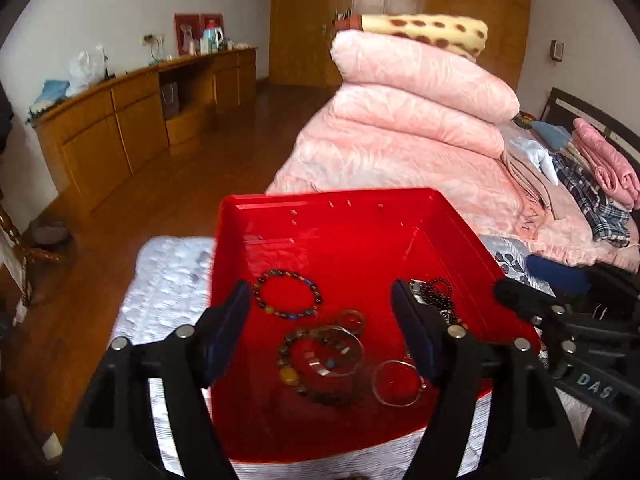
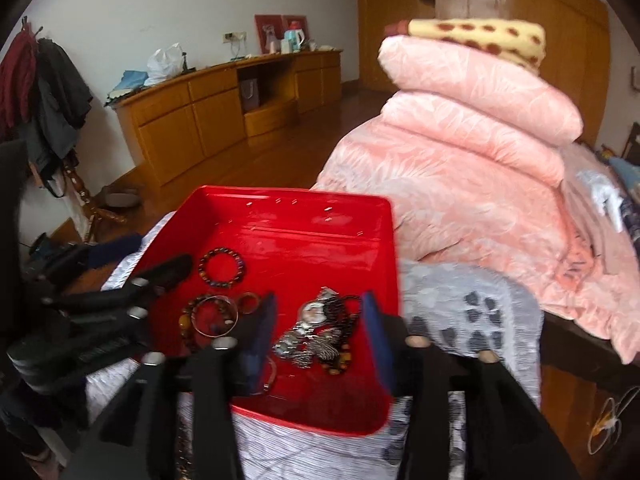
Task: Organize jewelry
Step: 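Release the ring and keychain into the red box and withdraw both grippers, then move the right gripper to the amber bead necklace while the left approaches the gold pendant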
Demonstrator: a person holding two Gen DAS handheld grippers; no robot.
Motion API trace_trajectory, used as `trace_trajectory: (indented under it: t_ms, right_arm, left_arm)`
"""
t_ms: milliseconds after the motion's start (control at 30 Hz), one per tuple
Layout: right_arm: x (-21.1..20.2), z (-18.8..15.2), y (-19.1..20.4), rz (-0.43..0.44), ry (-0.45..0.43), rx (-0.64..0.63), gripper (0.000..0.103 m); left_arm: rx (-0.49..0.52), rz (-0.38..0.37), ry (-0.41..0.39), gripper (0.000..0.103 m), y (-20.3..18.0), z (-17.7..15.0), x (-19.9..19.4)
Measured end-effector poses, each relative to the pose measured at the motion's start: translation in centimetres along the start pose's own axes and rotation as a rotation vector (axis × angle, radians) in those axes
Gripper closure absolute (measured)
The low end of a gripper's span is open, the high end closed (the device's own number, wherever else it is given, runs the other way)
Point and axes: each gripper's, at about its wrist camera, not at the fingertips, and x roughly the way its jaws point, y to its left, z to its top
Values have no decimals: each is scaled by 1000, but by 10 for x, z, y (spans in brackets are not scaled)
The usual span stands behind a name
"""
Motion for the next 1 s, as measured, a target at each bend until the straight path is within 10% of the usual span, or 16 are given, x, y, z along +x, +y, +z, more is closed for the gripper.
trace_trajectory:
  t_ms: [333,1000]
  right_arm:
    - [-72,-51,11,-51,-51,-32,7]
    - [-79,-146,76,-19,136,93,6]
  left_arm:
    - [7,45,-97,7,32,-41,-82]
    - [-71,66,7,6,54,-163,-139]
